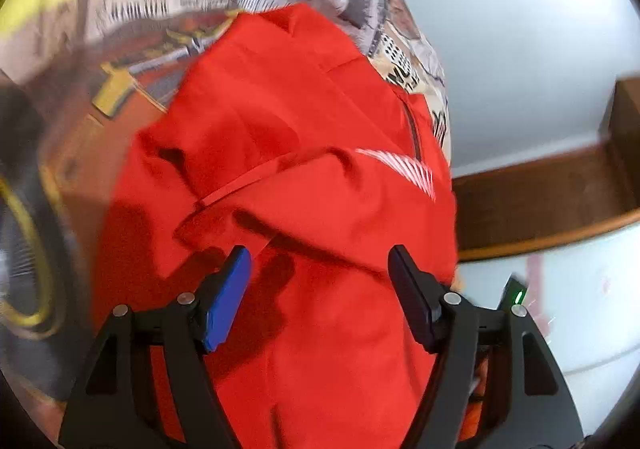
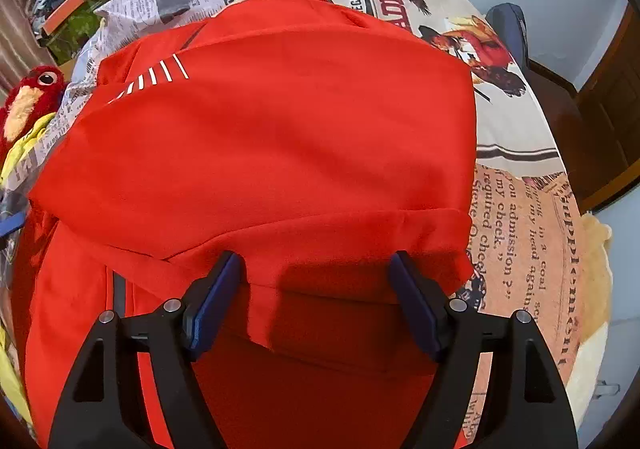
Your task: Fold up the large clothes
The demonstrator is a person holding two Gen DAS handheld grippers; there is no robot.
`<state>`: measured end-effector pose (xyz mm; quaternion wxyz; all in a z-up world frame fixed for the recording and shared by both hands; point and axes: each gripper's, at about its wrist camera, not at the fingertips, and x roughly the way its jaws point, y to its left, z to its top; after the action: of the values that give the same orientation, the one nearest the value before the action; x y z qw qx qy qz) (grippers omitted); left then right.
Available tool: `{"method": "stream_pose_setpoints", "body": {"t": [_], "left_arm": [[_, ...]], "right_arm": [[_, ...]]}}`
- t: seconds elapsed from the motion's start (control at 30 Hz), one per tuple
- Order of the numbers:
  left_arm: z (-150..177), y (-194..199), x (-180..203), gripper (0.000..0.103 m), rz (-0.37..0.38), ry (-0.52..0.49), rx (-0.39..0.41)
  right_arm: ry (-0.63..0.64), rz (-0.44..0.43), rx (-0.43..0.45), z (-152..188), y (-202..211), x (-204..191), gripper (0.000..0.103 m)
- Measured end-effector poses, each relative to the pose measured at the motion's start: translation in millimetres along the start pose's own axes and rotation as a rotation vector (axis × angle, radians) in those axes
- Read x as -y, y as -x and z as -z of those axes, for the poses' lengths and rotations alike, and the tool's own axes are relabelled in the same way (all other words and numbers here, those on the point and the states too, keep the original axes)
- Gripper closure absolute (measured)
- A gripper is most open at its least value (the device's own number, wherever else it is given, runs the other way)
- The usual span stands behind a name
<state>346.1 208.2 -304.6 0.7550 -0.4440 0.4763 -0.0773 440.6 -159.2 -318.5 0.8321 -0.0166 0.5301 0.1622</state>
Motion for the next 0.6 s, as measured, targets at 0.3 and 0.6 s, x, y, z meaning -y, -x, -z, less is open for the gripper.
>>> {"method": "stream_pose_setpoints", "body": {"t": [0.3, 0.6], "left_arm": [[-36, -42, -11, 0.049, -0.147, 0.069, 0.072], [-50, -29, 91, 0.101, -0.458, -0.342, 0.231]], "right_arm": [[0.006, -0.019, 0.028, 4, -1, 1, 0.026], [0.018, -0.007, 0.004, 2, -1, -1, 0.025]]}}
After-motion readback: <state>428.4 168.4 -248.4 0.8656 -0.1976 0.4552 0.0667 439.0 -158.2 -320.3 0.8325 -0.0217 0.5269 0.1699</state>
